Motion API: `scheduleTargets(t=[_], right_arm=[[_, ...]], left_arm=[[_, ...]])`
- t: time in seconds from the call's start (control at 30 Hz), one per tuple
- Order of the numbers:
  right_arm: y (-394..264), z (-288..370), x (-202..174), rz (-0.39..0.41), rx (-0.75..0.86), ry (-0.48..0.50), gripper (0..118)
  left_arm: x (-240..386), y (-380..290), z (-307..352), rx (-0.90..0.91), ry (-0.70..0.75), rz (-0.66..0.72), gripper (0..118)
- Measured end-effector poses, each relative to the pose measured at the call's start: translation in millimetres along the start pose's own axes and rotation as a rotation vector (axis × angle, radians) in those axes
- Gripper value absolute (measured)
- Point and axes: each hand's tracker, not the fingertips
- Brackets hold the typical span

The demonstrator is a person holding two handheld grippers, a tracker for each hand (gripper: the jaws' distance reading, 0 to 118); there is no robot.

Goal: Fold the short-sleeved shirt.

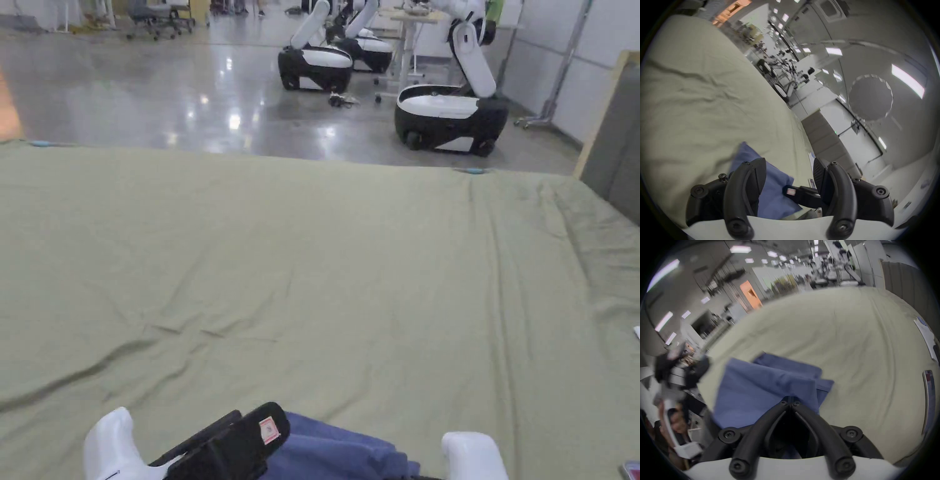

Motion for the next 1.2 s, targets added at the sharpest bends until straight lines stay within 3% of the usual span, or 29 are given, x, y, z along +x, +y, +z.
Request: scheduleTargets(t=[0.07, 0.13, 0.17, 0.23, 0.4, 0.6, 0.7, 0.73, 0.83, 0.9, 1.03, 1.1, 1.2], right_arm=[[-6, -24, 7, -0.004, -0.087, -0.065, 0], [-6, -18, 14, -0.097, -0.027, -0.018, 0], [-5, -18, 14, -0.105, -0.044, -0.019, 0], [-5, -21, 13, -0.079, -0.046, -0.027, 0], [-14, -18, 17, -0.098, -0.022, -0.015, 0], [-19, -18, 21, -0.11, 0.001, 0.003, 0], [-21, -17, 19, -0.112, 0.015, 0.001, 0], [-22, -17, 18, -0.109, 0.021, -0.001, 0], [-22, -14, 13, -0.096, 0.032, -0.014, 0], [-20, -9, 10, -0.085, 0.036, -0.014, 0], [-26, 20, 12, -0.208, 0.189, 0.117, 0], [-28, 32, 12, -0.279, 0.235, 0.157, 0], [-27, 42, 11, -0.286, 0.254, 0.16, 0]], left_arm=[[-20, 1, 9, -0.001, 0.006, 0.057, 61], [-32, -1, 17, -0.014, 0.048, 0.074, 61], [-37, -1, 18, -0.014, 0.036, 0.069, 61], [-42, -6, 14, -0.044, 0.011, 0.087, 62], [-49, -16, -14, -0.121, 0.019, 0.101, 64], [-59, -28, -31, -0.166, 0.035, 0.212, 64], [-60, -32, -30, -0.167, 0.105, 0.174, 57], [-60, -35, -31, -0.162, 0.101, 0.172, 44], [-55, -36, -28, -0.147, 0.133, 0.118, 33], [-50, -32, -26, -0.142, 0.179, 0.084, 31], [-40, -9, -13, -0.087, 0.051, 0.128, 31], [-38, 26, 13, -0.044, 0.074, 0.068, 31], [-52, 89, 73, 0.043, 0.132, -0.002, 31]])
